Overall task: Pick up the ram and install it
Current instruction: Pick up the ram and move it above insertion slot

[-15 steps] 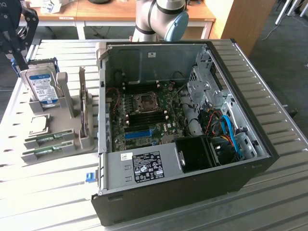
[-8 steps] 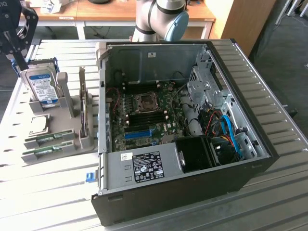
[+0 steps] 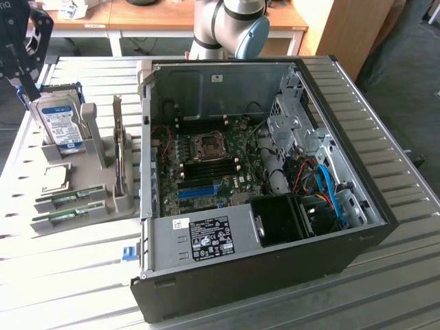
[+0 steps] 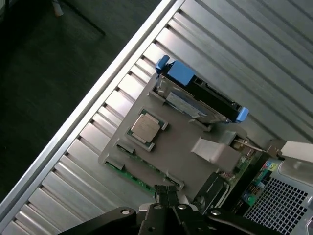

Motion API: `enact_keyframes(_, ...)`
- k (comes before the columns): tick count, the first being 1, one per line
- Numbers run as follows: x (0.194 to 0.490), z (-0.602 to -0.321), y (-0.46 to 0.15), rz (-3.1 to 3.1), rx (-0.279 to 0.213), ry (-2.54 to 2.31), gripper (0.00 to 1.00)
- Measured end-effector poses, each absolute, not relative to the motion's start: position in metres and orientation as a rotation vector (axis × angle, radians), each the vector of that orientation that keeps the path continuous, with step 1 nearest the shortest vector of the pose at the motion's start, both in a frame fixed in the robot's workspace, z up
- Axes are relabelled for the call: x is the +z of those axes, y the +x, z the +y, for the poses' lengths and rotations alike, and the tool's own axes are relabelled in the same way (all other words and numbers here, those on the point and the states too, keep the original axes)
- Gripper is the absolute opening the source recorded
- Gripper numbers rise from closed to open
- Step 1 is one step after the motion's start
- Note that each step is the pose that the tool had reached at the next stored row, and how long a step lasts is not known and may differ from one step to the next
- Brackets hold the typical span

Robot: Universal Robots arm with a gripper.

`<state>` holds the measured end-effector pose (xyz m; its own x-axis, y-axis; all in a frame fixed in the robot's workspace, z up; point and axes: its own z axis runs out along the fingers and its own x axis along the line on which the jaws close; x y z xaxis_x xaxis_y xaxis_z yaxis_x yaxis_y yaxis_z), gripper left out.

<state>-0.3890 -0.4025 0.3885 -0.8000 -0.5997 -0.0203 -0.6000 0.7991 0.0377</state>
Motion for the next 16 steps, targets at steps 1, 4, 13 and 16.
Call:
enact_keyframes(1,0.3885,-0.4025,-0.3890,2.964,0.066,-1.018,0.11)
enact_keyframes(4,0.3884,-0.4025,-0.3890,2.936,0.067,-1.099,0.11)
enact_keyframes(13,0.3882,-0.4025,-0.3890,2.840,0.067,-1.337,0.11)
enact_keyframes(16,0.3880,-0.4025,-0.3890,2.791,0.067,-1.440,0.11)
